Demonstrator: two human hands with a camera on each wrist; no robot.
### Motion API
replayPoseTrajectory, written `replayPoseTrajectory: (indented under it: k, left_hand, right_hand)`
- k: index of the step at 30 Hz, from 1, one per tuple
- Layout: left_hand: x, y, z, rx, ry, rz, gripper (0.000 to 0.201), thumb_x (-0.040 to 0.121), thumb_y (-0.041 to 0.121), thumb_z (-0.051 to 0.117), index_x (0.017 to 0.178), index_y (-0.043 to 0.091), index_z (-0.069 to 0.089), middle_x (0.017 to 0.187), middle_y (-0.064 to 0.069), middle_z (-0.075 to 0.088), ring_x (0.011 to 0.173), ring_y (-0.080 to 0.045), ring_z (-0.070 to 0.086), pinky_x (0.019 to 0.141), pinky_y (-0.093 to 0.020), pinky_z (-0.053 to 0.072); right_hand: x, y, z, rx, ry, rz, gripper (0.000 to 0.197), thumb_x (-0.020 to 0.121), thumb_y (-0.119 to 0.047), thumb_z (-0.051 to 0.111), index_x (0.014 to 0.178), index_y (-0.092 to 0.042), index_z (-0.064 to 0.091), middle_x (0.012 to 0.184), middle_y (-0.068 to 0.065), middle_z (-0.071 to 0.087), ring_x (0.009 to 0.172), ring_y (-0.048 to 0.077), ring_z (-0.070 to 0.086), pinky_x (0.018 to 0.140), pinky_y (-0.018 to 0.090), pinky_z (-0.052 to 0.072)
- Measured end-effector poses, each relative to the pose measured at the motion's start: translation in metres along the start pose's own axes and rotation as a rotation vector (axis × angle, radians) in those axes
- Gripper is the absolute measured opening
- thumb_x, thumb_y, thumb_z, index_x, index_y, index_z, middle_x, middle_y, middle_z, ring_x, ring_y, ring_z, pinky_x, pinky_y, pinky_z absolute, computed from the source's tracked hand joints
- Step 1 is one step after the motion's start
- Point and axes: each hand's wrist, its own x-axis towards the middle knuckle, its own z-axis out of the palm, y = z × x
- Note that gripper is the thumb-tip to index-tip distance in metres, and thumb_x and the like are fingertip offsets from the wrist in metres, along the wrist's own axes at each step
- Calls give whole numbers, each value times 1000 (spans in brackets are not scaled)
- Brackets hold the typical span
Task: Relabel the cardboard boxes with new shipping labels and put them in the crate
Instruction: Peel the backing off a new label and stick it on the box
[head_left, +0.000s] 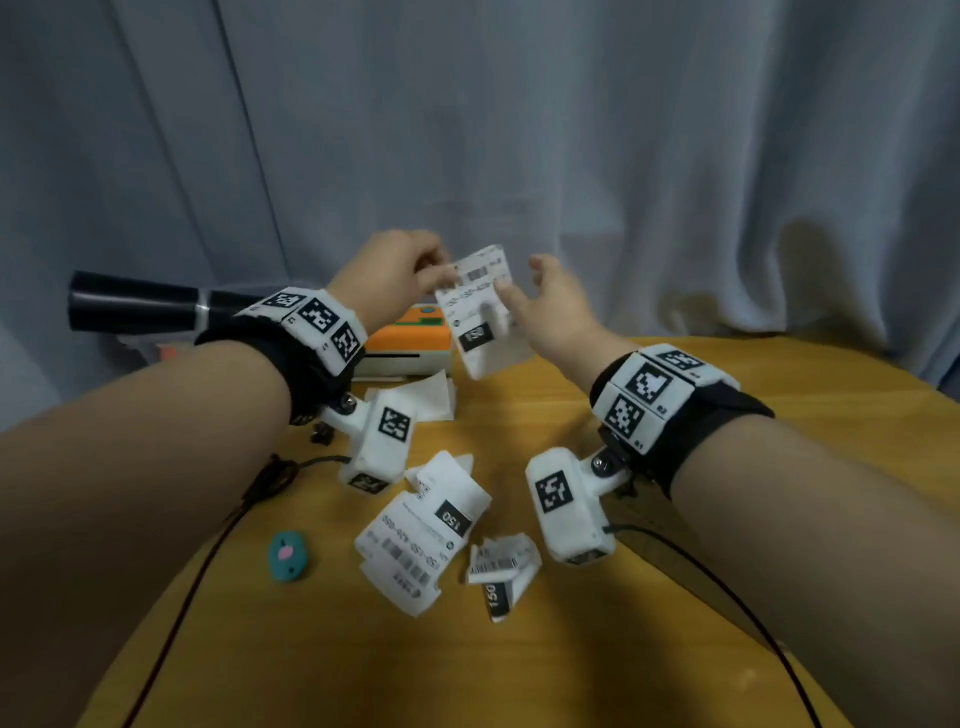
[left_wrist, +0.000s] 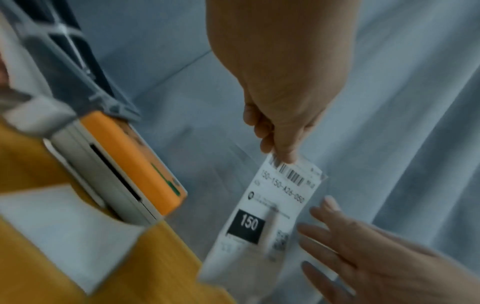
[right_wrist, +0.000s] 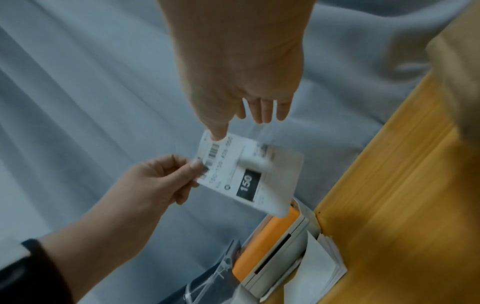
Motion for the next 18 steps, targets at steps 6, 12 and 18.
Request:
replayPoseTrajectory:
  k: [6, 12, 18]
  left_hand:
    - [-19, 65, 24, -467, -49, -13, 14, 91, 15, 60, 90, 2, 66, 67, 0, 59, 50, 3, 51, 53, -11, 44]
    - [-35, 100, 37, -852, -240, -194, 12, 90, 18, 61, 86, 6, 64, 69, -2, 62, 52, -3, 56, 53, -14, 49]
    - [-40, 111, 43, -1101, -310, -200, 13, 94, 9, 53, 85, 5, 61, 65, 1, 63, 55, -4, 58, 56, -14, 51]
  right_hand:
    - [-24, 14, -52, 16, 212, -136, 25, 97, -26, 46, 78, -10, 51, 66, -5, 52, 67, 16, 49, 54, 24, 30]
    - [-41, 31, -93, -84, 220, -170, 37, 98, -37, 42, 66, -18, 42, 57, -5, 46, 54, 11, 43, 53, 27, 34]
    - [-46, 38, -108, -145, 263, -175, 18, 87, -43, 58, 90, -27, 50, 80, -11, 53, 77, 10, 53, 76, 36, 44]
